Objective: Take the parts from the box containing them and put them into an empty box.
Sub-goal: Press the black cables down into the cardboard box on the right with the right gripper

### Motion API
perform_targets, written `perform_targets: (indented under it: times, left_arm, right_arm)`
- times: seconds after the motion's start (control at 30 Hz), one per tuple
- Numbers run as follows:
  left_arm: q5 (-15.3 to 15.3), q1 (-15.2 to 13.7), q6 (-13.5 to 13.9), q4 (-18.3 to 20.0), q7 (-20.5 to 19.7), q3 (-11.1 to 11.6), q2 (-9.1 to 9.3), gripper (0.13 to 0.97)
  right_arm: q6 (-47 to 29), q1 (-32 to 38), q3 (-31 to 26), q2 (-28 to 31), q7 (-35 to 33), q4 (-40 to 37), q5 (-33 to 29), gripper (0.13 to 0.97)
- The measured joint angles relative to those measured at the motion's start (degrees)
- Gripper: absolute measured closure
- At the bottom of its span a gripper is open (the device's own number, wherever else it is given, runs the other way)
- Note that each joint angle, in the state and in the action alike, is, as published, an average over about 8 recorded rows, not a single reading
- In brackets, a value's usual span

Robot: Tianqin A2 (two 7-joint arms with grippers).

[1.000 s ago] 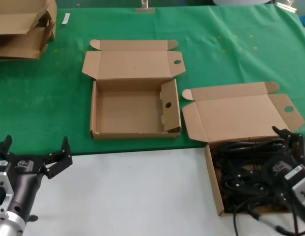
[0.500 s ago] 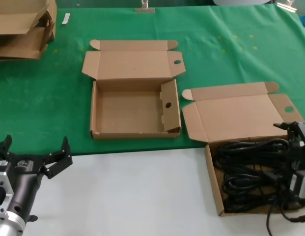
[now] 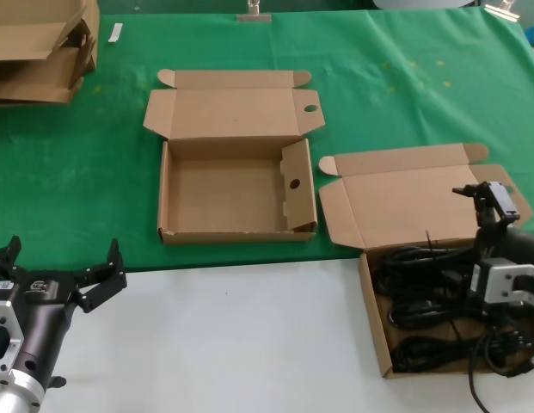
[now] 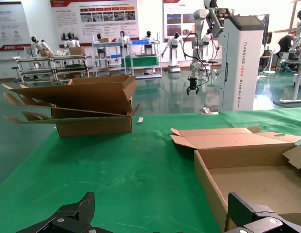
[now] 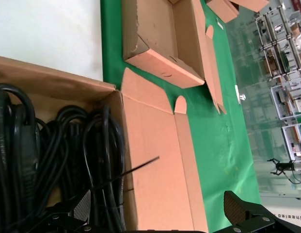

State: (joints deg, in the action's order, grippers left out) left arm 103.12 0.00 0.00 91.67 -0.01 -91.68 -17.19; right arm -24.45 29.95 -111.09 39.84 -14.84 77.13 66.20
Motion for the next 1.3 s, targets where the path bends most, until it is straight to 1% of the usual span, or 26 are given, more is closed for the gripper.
perform_targets:
  times: [0.2, 0.47, 0.73, 0.87, 1.13, 1.17, 1.3]
  left_arm:
    - [0.0, 0.0, 0.0, 0.0, 0.0, 0.0, 0.0, 0.132]
    - [0.0, 0.0, 0.0, 0.0, 0.0, 0.0, 0.0, 0.132]
    - [0.0, 0.0, 0.0, 0.0, 0.0, 0.0, 0.0, 0.132]
    - [0.0, 0.0, 0.0, 0.0, 0.0, 0.0, 0.0, 0.132]
    - [0.0, 0.0, 0.0, 0.0, 0.0, 0.0, 0.0, 0.132]
    - [0.0, 0.0, 0.0, 0.0, 0.0, 0.0, 0.0, 0.132]
    - [0.0, 0.0, 0.0, 0.0, 0.0, 0.0, 0.0, 0.132]
  right_arm:
    - [-1.0, 0.8, -0.1, -1.6, -0.7, -1.8, -1.1, 0.132]
    - [-1.6, 0.7, 0.0, -2.0, -2.3, -3.2, -0.9, 0.156]
    - [-1.5, 0.9, 0.7, -2.5, -2.7, -3.9, -0.9, 0.247]
    - [-1.4, 0.7, 1.0, -2.6, -2.9, -3.8, -0.6, 0.247]
    - [-1.6, 0.3, 1.2, -2.8, -3.2, -3.4, -0.1, 0.405]
    - [-1.7, 0.3, 1.2, -2.9, -3.1, -3.3, -0.1, 0.405]
    - [-1.9, 0.2, 1.4, -3.0, -2.8, -3.0, -0.2, 0.512]
